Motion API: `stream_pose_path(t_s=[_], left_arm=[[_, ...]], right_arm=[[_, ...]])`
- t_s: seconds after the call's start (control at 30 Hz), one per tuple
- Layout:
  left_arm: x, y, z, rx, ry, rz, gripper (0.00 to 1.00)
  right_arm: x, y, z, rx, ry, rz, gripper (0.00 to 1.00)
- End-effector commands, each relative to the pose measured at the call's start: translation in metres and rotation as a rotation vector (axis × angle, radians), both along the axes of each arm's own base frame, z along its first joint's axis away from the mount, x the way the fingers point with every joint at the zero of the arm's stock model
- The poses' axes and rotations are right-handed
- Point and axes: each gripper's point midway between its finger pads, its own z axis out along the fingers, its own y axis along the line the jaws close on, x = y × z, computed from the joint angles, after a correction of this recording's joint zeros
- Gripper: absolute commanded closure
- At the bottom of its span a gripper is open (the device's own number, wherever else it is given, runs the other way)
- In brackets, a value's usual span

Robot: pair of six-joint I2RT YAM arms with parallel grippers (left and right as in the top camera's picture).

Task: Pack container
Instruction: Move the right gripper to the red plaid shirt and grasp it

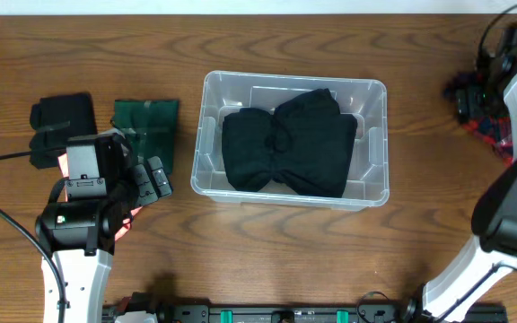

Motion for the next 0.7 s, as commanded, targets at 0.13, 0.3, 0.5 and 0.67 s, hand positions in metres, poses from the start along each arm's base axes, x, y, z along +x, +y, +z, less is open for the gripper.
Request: stream_pose_path(t_s=[0.13, 0.3, 0.5, 0.67], left_arm=[[0.0, 0.001, 0.006, -0.004, -0.008, 0.013, 0.02], [0.0, 0.001, 0.006, -0.004, -0.008, 0.013, 0.02], [0.0, 0.001, 0.006, -0.004, -0.008, 0.013, 0.02], [0.001, 0.001, 0.006, -0.004, -0.008, 0.013, 0.02]], right_arm=[[-0.013, -0.044, -0.067, -0.039, 0.117, -0.059, 0.01], [-0.013, -0.07, -0.089, -0.129, 0.167, -0.027, 0.01], [-0.019, -0.086, -0.118, -0.12, 0.187, -0.05, 0.36], [-0.014, -0.08, -0.121, -0.079, 0.162, -0.039, 0.84]])
